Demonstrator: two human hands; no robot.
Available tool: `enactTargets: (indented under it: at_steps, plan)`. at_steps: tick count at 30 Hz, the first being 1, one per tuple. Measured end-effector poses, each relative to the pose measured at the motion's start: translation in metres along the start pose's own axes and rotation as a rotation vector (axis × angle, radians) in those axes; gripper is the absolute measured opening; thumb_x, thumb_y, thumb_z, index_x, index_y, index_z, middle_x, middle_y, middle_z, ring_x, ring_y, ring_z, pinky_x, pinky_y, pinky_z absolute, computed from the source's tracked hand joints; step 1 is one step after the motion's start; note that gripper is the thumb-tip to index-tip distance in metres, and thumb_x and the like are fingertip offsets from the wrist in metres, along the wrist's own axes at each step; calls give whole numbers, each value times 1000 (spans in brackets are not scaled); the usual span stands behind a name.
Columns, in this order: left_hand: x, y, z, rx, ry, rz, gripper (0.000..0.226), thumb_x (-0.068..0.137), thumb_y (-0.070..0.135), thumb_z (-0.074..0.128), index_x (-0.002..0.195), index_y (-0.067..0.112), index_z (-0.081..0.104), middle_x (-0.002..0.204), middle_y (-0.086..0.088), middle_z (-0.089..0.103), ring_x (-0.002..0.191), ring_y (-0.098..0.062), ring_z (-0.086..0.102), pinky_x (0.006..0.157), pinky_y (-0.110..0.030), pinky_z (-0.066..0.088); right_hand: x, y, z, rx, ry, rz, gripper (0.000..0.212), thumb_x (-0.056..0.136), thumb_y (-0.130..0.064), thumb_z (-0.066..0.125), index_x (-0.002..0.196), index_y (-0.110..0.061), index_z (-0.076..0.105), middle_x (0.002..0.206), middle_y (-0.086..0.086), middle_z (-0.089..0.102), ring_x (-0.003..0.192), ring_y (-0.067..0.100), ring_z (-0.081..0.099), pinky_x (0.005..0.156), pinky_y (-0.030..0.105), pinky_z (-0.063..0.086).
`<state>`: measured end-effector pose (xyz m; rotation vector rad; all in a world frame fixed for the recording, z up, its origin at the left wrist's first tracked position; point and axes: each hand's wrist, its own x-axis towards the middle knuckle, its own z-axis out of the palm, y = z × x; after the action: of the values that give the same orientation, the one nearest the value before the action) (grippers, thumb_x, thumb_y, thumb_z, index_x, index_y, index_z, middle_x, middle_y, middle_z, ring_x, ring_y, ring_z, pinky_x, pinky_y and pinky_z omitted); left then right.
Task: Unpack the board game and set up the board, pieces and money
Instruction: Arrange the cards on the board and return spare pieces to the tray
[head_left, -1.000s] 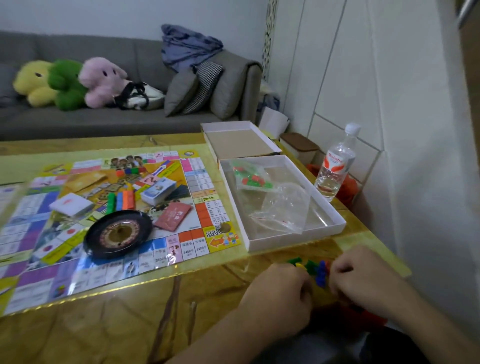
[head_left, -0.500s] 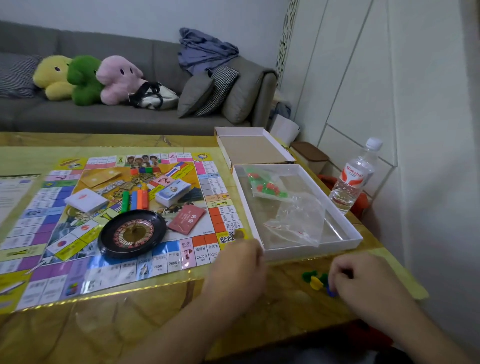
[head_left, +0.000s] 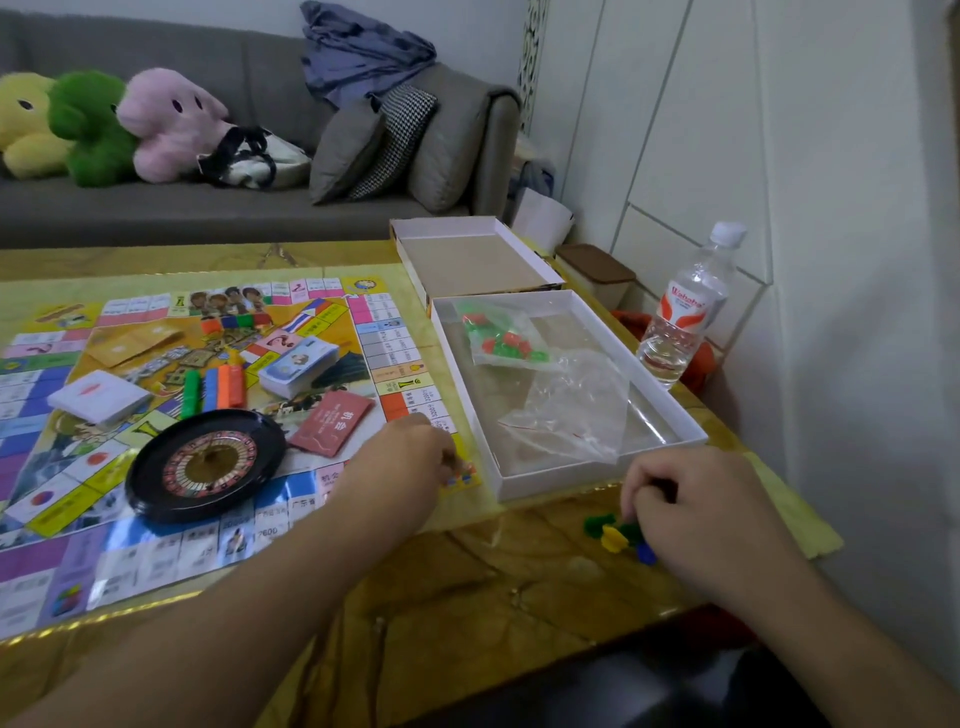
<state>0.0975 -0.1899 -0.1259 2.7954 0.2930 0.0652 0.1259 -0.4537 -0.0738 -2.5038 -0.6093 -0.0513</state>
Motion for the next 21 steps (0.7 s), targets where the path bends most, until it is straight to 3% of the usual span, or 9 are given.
enactTargets:
  at_steps: [8,12,17,21]
  plan:
    - [-60,35,14,-104,-87,157,24,102,32,62,123,31,71,121,11,57,116,-13,56,100,-30,49,-4,3,-6,38,-20,-4,38,76,5,56,55,-23,69,60,-13,66,65,2,62,53,14,44]
    - [-60,70,37,-152,-83,205,21,99,34,64,119,32,71,118,10,58,109,-14,59,95,-36,53,-9,6,-8,41,-31,14,39,76,6,57,54,-24,69,61,-13,67,62,2,62,52,15,45]
    - [-50,93,48,-195,-28,203,19,100,32,63,116,29,71,116,8,59,107,-15,59,93,-32,51,-12,15,-8,14,-21,42,38,76,3,57,55,-25,69,67,-20,67,73,-2,63,57,14,48]
    - [-51,98,48,-240,23,190,23,99,31,65,122,29,67,119,11,58,108,-12,57,95,-27,50,-11,20,-9,10,-39,63,38,79,2,56,56,-25,70,67,-22,67,74,-5,63,53,13,47]
